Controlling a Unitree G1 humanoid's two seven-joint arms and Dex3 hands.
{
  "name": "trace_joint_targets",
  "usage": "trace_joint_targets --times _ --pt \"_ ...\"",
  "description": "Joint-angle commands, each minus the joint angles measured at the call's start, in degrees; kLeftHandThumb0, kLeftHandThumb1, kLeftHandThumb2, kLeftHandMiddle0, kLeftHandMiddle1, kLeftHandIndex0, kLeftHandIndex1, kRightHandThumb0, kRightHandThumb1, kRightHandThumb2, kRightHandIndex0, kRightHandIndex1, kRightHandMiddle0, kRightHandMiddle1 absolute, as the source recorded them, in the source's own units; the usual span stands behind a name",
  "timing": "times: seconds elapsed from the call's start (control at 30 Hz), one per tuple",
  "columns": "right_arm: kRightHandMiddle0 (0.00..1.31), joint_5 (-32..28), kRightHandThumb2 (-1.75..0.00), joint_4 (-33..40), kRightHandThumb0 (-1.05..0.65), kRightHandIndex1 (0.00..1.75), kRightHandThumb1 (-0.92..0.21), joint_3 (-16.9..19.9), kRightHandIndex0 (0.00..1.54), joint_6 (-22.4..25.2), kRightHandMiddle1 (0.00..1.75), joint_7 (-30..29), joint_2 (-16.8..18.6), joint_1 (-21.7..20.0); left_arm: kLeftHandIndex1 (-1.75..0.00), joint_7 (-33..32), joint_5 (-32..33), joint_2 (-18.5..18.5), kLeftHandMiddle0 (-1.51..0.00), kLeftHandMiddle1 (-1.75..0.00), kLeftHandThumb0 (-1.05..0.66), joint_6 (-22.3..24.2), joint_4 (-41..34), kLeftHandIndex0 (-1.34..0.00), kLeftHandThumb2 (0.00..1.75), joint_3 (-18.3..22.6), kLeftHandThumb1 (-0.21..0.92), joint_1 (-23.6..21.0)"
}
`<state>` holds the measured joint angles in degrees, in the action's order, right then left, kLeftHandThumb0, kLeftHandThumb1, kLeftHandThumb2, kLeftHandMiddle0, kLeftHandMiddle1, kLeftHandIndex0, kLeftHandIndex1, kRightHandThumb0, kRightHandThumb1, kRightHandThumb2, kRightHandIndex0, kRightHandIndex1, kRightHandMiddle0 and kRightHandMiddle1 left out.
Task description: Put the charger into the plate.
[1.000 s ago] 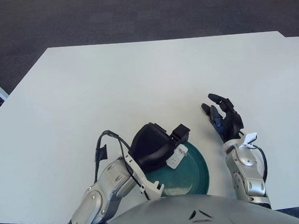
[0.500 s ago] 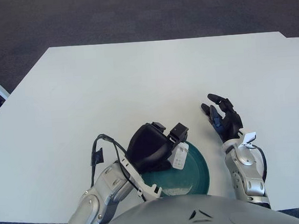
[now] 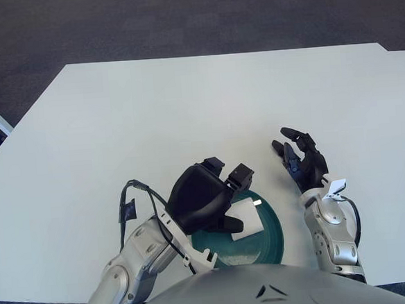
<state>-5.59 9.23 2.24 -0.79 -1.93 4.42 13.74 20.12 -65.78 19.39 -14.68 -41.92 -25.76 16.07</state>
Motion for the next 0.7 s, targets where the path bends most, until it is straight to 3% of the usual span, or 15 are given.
trace_joint_targets --times 0.0,0.4,0.53,0.67 --pt "0.16 0.27 -0.49 -0.49 -0.5 0.02 -0.92 0.11 0.61 -0.75 0.94 -0.17 0.02 -0.85 -1.74 0.98 0.05 0.7 -0.56 -1.75 -1.05 -0.6 -1.09 -0.18 0.82 0.74 0.92 -0.68" --pt "0.15 0.16 -0.49 -0.93 -0.49 0.02 -0.92 0.31 0.62 -0.84 0.94 -0.01 -0.17 -1.14 -1.59 1.76 0.68 0.51 -0.52 -1.75 -1.03 -0.35 -2.41 -0.21 0.8 3.22 0.92 -1.25" --pt "0.14 0.14 -0.49 -0.93 -0.49 0.02 -0.92 0.3 0.62 -0.67 0.92 0.1 -0.3 -1.16 -1.55 3.8 1.49 0.29 -0.41 -1.75 -1.03 0.55 -3.22 -0.2 0.74 4.28 0.92 -1.58" --pt "0.15 0.1 -0.49 -1.04 -0.49 0.02 -0.92 0.34 0.62 -0.59 0.92 0.13 -0.42 -1.22 -1.48 5.68 2.39 0.1 -0.32 -1.58 -1.04 1.57 -4.05 -0.16 0.7 5.5 0.92 -2.02"
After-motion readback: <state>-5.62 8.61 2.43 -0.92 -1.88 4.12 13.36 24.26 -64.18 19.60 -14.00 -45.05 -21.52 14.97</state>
